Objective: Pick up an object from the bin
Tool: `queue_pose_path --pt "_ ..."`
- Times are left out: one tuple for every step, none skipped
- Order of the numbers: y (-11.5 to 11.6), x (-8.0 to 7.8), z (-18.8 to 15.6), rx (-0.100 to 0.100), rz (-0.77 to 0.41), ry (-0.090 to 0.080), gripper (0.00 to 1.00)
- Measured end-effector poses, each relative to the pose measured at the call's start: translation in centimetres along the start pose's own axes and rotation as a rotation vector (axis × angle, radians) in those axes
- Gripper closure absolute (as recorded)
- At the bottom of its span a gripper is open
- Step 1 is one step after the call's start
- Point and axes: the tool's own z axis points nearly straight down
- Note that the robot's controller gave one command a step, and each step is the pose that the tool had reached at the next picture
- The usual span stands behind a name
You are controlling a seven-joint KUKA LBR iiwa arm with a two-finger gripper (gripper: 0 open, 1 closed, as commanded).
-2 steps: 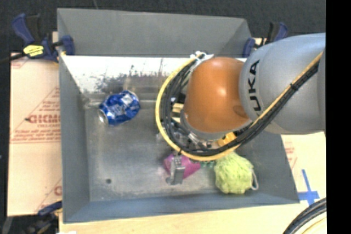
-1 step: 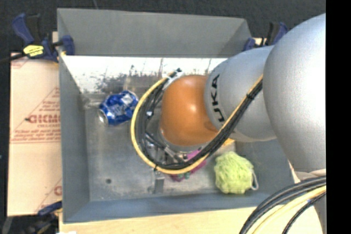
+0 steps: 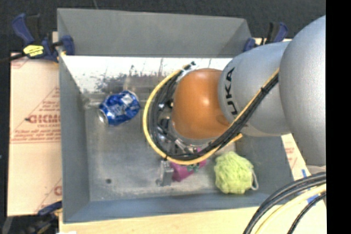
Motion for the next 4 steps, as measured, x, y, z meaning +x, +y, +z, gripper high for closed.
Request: queue_pose_path --pt "-1.4 1.6 3.1 -0.004 -0.530 0.009 0.00" --pt "-6.8 -0.3 4.6 0.000 0.015 -0.001 1.00" --pt "-6.8 -0.3 4.6 -0.001 0.016 -0.001 1.00" --pt "-7.0 -0.8 4.1 -0.002 0.044 -0.005 1.00"
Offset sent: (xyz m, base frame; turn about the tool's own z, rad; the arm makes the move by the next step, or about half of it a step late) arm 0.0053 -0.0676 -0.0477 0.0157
